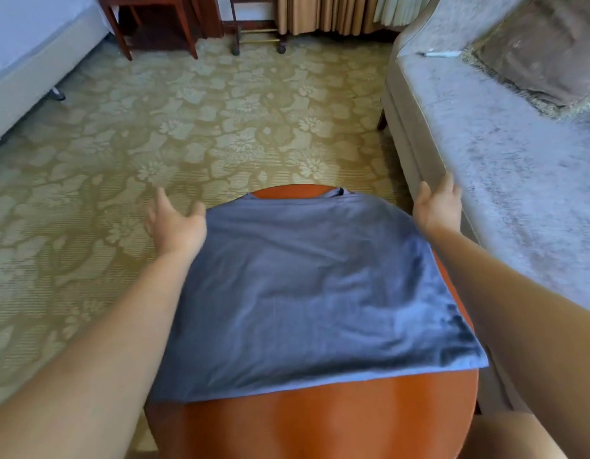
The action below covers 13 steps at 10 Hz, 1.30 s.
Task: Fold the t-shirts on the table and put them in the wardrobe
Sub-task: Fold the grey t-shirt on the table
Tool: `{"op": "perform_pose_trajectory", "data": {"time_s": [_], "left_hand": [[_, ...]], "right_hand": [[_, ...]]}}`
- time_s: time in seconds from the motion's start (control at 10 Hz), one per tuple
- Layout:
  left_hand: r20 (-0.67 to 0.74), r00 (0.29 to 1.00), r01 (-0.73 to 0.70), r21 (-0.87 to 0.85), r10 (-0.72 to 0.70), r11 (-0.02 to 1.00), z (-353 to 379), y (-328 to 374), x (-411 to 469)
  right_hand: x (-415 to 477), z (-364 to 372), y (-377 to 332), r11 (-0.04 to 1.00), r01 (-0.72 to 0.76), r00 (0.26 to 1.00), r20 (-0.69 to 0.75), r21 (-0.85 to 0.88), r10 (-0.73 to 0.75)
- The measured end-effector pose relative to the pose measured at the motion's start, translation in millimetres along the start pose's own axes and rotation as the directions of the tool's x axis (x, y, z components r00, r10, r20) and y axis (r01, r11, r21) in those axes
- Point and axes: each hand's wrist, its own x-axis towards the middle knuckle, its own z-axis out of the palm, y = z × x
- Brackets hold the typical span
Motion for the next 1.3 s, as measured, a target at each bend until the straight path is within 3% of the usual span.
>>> {"op": "perform_pose_trajectory", "data": {"time_s": [0.1, 0.2, 0.3, 0.4, 0.5, 0.6, 0.9, 1.1, 1.3], "left_hand": [[0.083, 0.989, -0.136, 0.233, 0.120, 0.963, 12.6, -15.0, -29.3], [0.200, 0.962, -0.255, 0.422, 0.185, 0.870, 16.2, -21.9, -63.2], [0.301, 0.939, -0.306, 0.511, 0.166, 0.803, 12.3, -29.8, -93.5], [0.338, 0.936, -0.287, 0.570, 0.099, 0.770, 5.7, -49.0, -116.6], [0.342, 0.938, -0.274, 0.621, 0.061, 0.734, -0.5, -71.8, -131.7], [0.340, 0.932, -0.321, 0.622, 0.123, 0.714, -2.9, -81.5, -140.9], [0.211, 0.971, -0.215, 0.542, 0.116, 0.812, -7.3, -89.1, -155.4], [0.245, 0.968, -0.202, 0.629, 0.055, 0.751, -10.2, -92.2, -171.8], [0.225, 0.969, -0.218, 0.602, 0.100, 0.768, -10.1, -96.0, -174.3]], "right_hand": [[-27.4, 3.8, 1.9, 0.982, 0.131, 0.991, -0.014, -0.137, -0.134], [-73.5, 8.2, -4.2, 0.927, 0.290, 0.956, 0.119, -0.236, -0.269], [-131.8, 16.1, -5.6, 0.866, 0.379, 0.892, 0.378, -0.326, -0.248], [-175.5, 22.1, 5.0, 0.807, 0.449, 0.832, 0.509, -0.384, -0.220], [-196.5, 24.3, 23.7, 0.762, 0.462, 0.841, 0.498, -0.454, -0.214], [-203.0, 22.2, 31.3, 0.745, 0.468, 0.848, 0.478, -0.475, -0.228], [-220.6, 11.5, 43.0, 0.748, 0.444, 0.865, 0.452, -0.493, -0.216], [-234.3, 3.0, 51.3, 0.747, 0.440, 0.872, 0.437, -0.498, -0.221], [-235.2, 4.5, 54.9, 0.745, 0.444, 0.876, 0.418, -0.498, -0.243]]}}
